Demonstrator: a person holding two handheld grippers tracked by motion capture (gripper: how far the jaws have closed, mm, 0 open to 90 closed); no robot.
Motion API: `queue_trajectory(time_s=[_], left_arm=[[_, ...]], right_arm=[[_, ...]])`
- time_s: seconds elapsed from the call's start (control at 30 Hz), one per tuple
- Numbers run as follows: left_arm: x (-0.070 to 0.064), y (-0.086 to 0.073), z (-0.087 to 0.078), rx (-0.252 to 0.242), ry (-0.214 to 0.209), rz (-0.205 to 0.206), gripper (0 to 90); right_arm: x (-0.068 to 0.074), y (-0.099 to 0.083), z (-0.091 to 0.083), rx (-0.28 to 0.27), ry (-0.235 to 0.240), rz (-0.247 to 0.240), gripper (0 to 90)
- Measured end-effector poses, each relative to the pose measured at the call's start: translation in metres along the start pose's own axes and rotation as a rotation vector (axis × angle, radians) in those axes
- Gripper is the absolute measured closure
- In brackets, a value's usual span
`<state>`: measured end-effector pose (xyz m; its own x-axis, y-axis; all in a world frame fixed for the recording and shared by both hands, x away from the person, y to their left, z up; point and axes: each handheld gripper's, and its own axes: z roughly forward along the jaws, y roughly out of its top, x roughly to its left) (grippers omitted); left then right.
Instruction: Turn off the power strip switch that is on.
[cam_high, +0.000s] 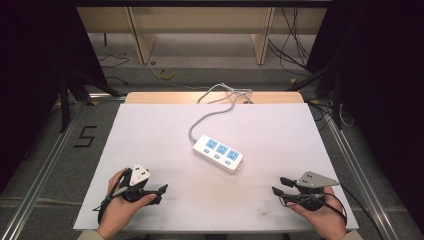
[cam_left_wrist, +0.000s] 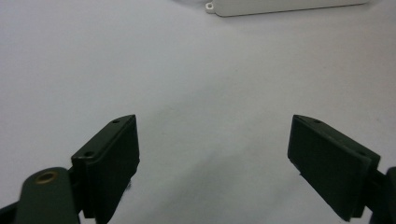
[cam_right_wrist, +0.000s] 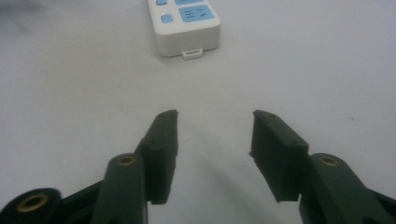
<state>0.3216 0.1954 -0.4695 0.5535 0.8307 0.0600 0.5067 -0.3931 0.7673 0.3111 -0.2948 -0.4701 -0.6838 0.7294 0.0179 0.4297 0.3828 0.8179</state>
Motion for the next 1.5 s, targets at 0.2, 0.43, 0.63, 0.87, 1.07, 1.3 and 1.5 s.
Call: queue_trajectory(time_s=[0.2, 0.43, 0.63, 0.87, 1.07, 1.3, 1.5], left_arm=[[-0.001, 0.000, 0.000, 0.004, -0.002, 0.007, 16.7], [-0.001, 0.001, 0.001, 0.007, -0.002, 0.009, 16.8], [-0.001, 0.001, 0.001, 0.004, 0.000, 0.011, 16.8], [-0.001, 0.002, 0.001, 0.000, 0.002, 0.004, 16.7], [-0.001, 0.002, 0.002, -0.001, 0.004, 0.007, 16.8], [-0.001, 0.002, 0.002, 0.001, 0.006, 0.010, 16.7], [-0.001, 0.002, 0.003, 0.000, 0.007, 0.017, 16.7]], right_arm=[[0.003, 0.004, -0.003, 0.041, -0.003, -0.020, 76.4], [0.004, 0.009, -0.007, 0.084, -0.001, -0.031, 90.0], [0.004, 0.013, -0.009, 0.102, -0.008, -0.033, 90.0], [0.006, 0.017, -0.009, 0.126, -0.004, -0.022, 90.0], [0.005, 0.022, -0.006, 0.142, 0.003, -0.017, 90.0], [0.005, 0.026, -0.006, 0.156, 0.006, -0.007, 90.0], [0.005, 0.029, -0.004, 0.168, 0.009, -0.012, 90.0]])
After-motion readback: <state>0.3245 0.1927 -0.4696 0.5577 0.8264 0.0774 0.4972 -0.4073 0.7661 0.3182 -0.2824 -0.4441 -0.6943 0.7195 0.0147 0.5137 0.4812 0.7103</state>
